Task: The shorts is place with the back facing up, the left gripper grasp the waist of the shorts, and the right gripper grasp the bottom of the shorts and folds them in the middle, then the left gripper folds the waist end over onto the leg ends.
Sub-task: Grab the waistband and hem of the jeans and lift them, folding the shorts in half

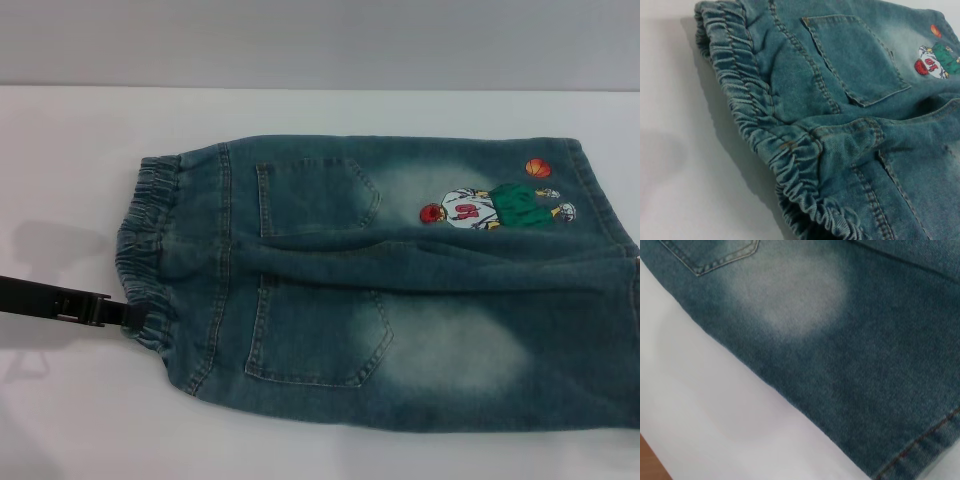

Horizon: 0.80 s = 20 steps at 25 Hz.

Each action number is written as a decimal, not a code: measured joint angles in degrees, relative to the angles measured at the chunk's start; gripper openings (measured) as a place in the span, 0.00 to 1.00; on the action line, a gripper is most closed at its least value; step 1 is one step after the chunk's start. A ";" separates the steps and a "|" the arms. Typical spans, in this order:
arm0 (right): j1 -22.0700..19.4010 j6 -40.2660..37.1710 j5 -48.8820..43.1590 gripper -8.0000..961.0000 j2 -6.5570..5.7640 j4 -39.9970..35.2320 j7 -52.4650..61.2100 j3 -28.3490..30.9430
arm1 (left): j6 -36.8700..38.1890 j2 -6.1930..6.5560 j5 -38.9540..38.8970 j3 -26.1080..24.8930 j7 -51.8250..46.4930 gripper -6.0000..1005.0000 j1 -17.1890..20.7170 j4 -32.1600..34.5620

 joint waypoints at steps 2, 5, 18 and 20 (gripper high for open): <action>0.03 0.04 0.12 0.69 0.00 0.03 0.00 0.00 | 0.01 -0.01 0.00 0.00 0.00 0.04 0.00 -0.01; 0.10 0.12 0.31 0.69 0.00 -0.08 -0.01 0.03 | 0.10 -0.02 0.00 0.00 0.00 0.04 0.00 -0.01; 0.71 0.86 0.63 0.68 0.30 -0.13 -0.03 0.39 | 0.31 -0.04 0.00 0.00 0.00 0.04 0.00 -0.03; 0.76 0.87 0.84 0.68 0.32 -0.15 -0.02 0.41 | 0.41 -0.04 0.00 0.00 0.00 0.04 0.01 -0.04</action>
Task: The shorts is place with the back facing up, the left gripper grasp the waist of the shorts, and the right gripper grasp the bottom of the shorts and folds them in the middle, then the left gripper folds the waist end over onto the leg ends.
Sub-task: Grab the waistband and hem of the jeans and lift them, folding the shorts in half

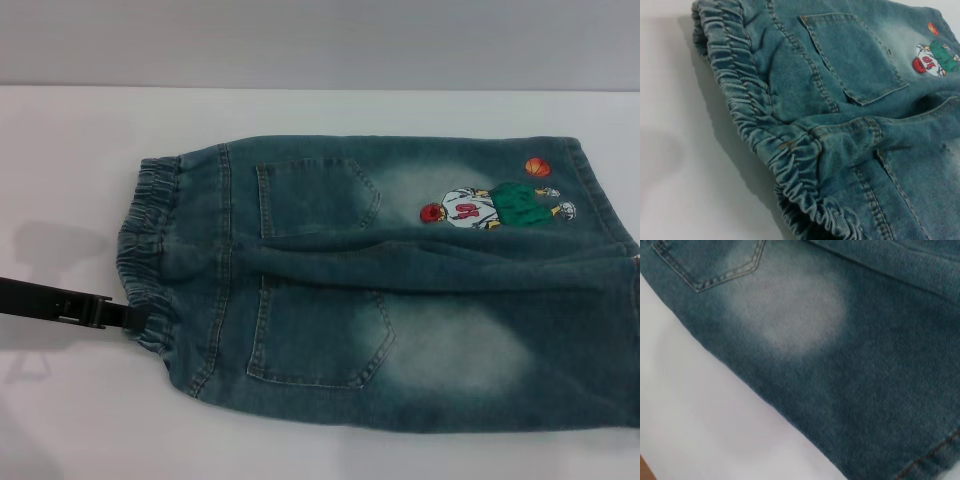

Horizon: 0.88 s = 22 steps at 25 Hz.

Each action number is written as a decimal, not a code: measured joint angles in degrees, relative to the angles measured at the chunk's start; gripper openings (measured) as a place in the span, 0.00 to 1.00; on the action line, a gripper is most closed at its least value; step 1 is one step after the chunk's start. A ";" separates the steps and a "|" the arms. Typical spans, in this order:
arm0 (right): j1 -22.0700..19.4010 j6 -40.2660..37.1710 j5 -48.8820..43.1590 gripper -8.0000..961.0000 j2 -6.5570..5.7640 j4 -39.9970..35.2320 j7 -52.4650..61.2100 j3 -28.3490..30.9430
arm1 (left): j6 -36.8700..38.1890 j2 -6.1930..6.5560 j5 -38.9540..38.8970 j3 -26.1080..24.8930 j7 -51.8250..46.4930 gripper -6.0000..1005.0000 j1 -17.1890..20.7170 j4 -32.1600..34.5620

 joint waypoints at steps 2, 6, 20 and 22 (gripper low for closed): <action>0.01 0.04 0.35 0.68 0.01 -0.01 0.00 0.01 | 0.06 0.00 0.00 0.00 0.01 0.04 0.00 -0.02; 0.11 0.08 1.25 0.68 0.03 -0.19 0.01 -0.03 | 0.07 0.00 0.00 0.00 0.08 0.03 0.00 -0.04; 0.93 0.07 2.65 0.67 0.60 -1.57 -0.04 -0.26 | 0.04 0.00 0.00 0.00 0.18 0.03 0.18 -0.04; 0.93 0.07 3.02 0.67 0.76 -1.46 -0.13 -0.33 | 0.03 0.00 0.00 0.00 0.18 0.03 0.18 -0.04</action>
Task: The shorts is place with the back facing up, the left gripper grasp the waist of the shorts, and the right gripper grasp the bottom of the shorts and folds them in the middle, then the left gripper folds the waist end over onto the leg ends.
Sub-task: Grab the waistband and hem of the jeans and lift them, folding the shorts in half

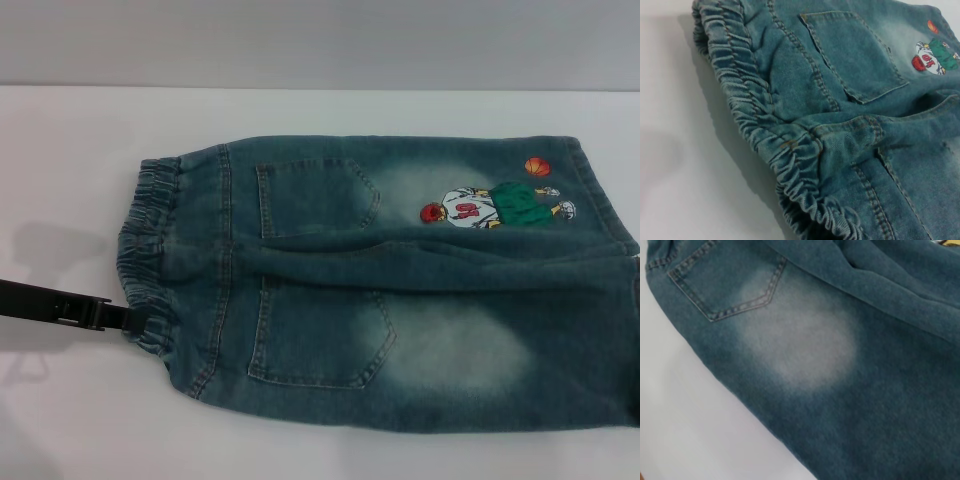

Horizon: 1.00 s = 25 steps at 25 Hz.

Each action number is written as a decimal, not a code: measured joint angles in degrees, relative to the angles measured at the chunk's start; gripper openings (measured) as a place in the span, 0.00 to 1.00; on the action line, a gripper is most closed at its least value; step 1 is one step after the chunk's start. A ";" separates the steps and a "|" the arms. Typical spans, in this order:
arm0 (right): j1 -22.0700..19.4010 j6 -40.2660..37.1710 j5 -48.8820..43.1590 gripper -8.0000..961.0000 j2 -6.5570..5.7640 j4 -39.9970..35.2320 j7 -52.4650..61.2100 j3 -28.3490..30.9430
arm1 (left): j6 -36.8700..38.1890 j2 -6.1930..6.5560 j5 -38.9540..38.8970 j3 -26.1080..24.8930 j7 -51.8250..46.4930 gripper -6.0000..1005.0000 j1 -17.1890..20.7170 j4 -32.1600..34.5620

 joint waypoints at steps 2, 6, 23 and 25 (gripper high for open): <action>0.00 0.00 0.53 0.67 0.09 0.39 -0.06 -0.09 | -0.01 -0.02 0.00 0.00 0.00 0.03 -0.01 0.00; -0.06 -0.02 1.03 0.67 0.10 1.37 -0.14 -0.96 | -0.01 -0.06 0.00 0.00 -0.01 0.03 -0.10 0.00; -1.70 -0.39 -0.67 0.66 -0.02 1.29 -0.19 -1.14 | 0.00 -0.09 0.00 0.00 -0.15 0.03 0.26 0.17; -1.70 -0.19 -0.52 0.66 0.02 1.35 -0.19 -1.13 | 0.00 -0.09 0.00 0.00 -0.14 0.03 0.22 0.11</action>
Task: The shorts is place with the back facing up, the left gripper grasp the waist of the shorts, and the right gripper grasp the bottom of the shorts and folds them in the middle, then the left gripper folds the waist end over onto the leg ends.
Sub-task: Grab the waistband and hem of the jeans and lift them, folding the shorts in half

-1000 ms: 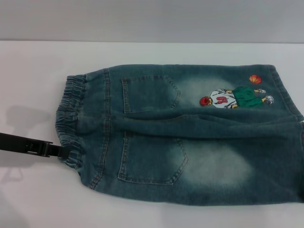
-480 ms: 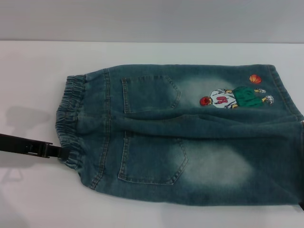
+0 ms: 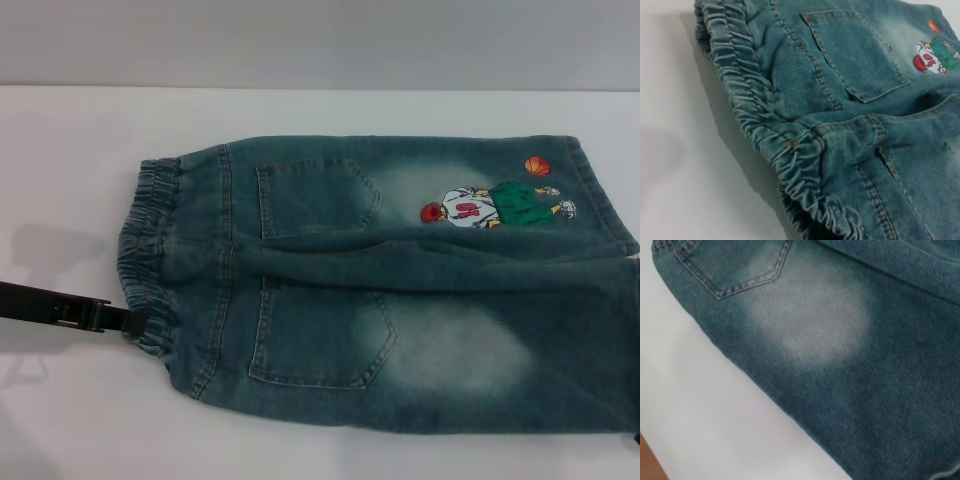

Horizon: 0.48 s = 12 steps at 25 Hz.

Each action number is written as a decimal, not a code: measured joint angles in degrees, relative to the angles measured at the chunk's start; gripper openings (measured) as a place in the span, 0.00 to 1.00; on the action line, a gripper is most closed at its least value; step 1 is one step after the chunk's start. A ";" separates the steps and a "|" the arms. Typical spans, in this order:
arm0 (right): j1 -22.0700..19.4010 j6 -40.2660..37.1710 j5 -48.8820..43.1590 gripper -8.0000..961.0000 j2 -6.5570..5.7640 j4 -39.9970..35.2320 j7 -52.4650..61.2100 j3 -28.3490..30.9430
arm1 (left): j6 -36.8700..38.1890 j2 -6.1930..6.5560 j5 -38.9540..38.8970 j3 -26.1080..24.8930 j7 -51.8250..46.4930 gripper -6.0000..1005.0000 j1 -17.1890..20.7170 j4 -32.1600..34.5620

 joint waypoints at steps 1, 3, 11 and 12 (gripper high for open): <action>0.00 0.05 0.09 0.66 0.02 0.03 0.00 0.00 | 0.00 0.00 0.00 0.00 0.01 0.03 -0.02 -0.01; 0.00 0.14 0.24 0.66 0.08 0.18 0.00 0.00 | 0.00 0.00 0.00 0.00 0.01 0.03 -0.02 -0.03; 0.33 0.78 1.78 0.65 0.31 0.62 -0.07 -0.18 | 0.00 0.00 -0.06 0.00 0.16 0.03 -0.05 -0.08; 0.38 0.79 1.79 0.65 0.32 0.71 -0.08 -0.41 | 0.00 0.00 -0.06 0.00 0.17 0.03 -0.05 -0.09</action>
